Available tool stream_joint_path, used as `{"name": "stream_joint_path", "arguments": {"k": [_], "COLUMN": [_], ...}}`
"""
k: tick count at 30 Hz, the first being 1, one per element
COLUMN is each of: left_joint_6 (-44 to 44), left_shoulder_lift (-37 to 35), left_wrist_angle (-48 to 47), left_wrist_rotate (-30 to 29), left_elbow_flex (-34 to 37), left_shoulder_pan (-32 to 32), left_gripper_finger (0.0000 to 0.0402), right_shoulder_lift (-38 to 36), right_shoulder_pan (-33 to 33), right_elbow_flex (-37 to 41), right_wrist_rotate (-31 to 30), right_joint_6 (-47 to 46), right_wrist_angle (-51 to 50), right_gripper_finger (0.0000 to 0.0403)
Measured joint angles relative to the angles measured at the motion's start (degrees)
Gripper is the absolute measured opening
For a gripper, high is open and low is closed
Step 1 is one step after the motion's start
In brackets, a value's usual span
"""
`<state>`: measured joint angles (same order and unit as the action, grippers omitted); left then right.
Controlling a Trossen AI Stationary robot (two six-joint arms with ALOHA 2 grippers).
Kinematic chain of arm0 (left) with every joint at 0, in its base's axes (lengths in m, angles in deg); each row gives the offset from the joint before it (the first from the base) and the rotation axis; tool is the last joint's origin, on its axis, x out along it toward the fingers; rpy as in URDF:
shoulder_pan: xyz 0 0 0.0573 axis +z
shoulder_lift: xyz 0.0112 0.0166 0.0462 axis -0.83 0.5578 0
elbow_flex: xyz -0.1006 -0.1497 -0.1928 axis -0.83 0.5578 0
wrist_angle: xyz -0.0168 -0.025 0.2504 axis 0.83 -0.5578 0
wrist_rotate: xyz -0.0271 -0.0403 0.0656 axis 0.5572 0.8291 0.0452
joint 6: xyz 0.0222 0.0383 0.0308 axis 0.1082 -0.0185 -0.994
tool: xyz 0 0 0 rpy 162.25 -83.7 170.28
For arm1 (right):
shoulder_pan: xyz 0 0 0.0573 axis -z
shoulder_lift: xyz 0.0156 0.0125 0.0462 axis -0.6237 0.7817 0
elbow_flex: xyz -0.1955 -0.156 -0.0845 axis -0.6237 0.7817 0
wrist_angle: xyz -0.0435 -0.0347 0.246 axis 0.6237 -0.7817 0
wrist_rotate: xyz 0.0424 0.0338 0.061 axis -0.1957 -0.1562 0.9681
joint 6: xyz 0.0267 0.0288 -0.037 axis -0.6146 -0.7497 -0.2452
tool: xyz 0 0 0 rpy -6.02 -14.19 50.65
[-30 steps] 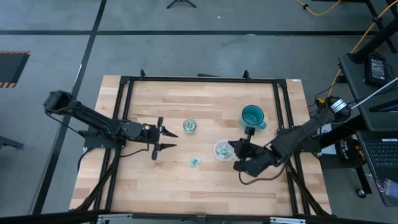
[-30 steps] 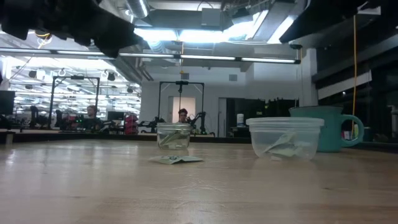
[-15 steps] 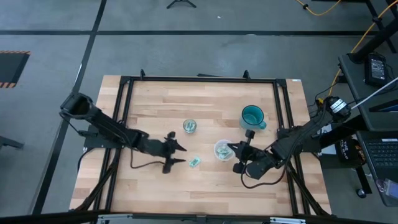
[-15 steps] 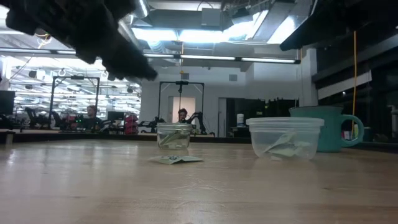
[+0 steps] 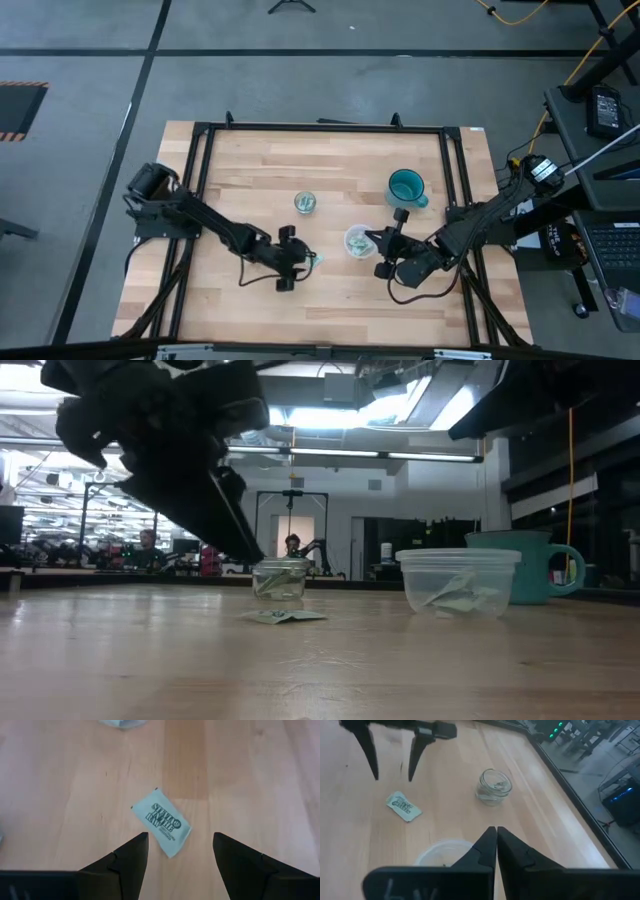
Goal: Pick and place Stevia / Truvia into bins
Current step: Put the stevia packet into the transparent container
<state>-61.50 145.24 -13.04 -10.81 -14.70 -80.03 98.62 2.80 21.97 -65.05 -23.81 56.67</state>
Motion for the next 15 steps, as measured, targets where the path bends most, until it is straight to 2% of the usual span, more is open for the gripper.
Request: {"name": "stream_joint_path", "arguments": {"k": [4,15], "left_joint_6": [0.0,1.3], "left_shoulder_lift": [2.0,6.4], "left_wrist_angle": [-2.9,-1.6], "left_wrist_rotate": [0.0,0.5], "left_elbow_flex": [-1.6,-1.6], "left_shoulder_pan": [0.4,1.3], "left_gripper_finger": [0.0217,0.0217], "right_shoulder_lift": [0.0,0.0], "right_shoulder_pan": [0.0,0.0], "right_elbow_flex": [0.0,0.0], "right_wrist_rotate": [0.1,0.6], "right_joint_6": [-0.1,-0.6], "right_wrist_angle": [0.7,0.9], "right_gripper_finger": [0.0019,0.0007]}}
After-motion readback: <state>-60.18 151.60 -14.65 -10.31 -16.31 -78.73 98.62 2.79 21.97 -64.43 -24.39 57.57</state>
